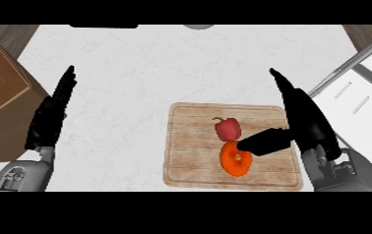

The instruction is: Pick the bell pepper from the cutting board and place it in the tiered basket

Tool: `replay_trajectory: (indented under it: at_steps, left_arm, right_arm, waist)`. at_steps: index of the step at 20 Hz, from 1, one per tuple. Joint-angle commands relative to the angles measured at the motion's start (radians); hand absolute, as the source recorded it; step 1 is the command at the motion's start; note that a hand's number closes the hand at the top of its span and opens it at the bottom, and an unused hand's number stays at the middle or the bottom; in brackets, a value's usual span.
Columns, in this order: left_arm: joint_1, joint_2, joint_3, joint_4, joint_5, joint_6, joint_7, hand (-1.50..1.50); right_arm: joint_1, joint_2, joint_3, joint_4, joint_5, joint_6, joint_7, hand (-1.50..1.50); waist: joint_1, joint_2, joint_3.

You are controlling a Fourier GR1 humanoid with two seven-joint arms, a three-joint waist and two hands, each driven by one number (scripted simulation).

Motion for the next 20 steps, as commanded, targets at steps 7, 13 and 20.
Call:
replay_trajectory:
  at_steps: [7,13,20]
  left_arm:
    - [0.016,-0.010,0.013,0.036,-0.025,0.004,-0.045,0.00]
    - [0.004,0.029,0.065,0.006,0.008,-0.044,-0.007,0.00]
    - [-0.021,0.015,0.069,0.021,0.017,-0.066,0.000,0.00]
  right_arm:
    - [-0.074,0.139,0.063,0.139,0.046,0.080,0.260,-1.50]
    - [-0.040,0.182,0.078,0.200,0.122,0.095,0.180,-1.50]
    - [-0.060,0.239,0.113,0.195,0.235,0.152,0.260,-1.50]
  waist:
    - [-0.015,-0.002,0.001]
    - [-0.019,-0.002,0.002]
    - [-0.023,-0.003,0.002]
